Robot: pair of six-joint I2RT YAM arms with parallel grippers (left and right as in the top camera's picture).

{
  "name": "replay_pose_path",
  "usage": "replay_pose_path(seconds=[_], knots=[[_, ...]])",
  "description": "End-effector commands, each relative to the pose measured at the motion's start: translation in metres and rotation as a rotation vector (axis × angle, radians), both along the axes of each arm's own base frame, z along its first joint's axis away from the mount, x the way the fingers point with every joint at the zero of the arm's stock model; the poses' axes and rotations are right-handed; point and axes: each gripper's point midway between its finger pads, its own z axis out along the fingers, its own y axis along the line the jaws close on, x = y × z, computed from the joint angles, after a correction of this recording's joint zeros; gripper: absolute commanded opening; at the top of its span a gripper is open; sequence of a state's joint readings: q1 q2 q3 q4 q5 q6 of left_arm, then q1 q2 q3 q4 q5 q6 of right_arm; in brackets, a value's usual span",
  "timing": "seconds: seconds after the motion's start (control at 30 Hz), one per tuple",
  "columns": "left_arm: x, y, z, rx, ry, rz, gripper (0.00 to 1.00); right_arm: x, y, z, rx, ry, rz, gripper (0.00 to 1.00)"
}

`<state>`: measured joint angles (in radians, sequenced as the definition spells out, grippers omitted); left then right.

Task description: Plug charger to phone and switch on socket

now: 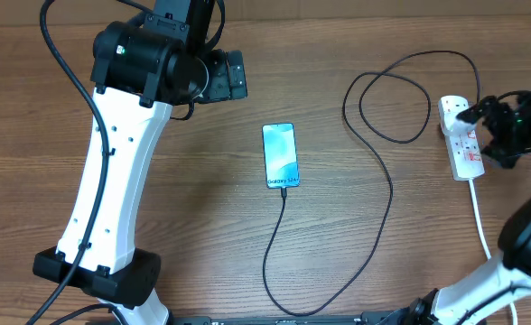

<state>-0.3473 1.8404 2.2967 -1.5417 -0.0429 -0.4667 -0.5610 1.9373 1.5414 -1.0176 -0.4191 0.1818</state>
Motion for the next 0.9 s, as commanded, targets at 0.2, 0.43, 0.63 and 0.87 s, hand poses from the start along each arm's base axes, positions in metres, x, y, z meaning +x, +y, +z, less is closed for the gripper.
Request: replay_pose_path(seconds=[0.2, 0.43, 0.63, 0.87], knots=[[0.002, 0.003, -0.003, 0.028, 0.001, -0.006, 0.99, -0.043, 0.027, 0.179, -0.174, -0.33, -0.076, 1.0], [0.002, 0.003, -0.003, 0.028, 0.001, -0.006, 0.99, -0.054, 0.034, 0.204, -0.212, -0.395, -0.075, 1.0], [0.002, 0.003, -0.003, 0.028, 0.001, -0.006, 1.0, -0.053, 0.034, 0.202, -0.209, -0.391, -0.075, 1.0], [0.002, 0.003, -0.003, 0.028, 0.001, -0.006, 1.0, -0.053, 0.034, 0.202, -0.209, -0.391, -0.075, 1.0]])
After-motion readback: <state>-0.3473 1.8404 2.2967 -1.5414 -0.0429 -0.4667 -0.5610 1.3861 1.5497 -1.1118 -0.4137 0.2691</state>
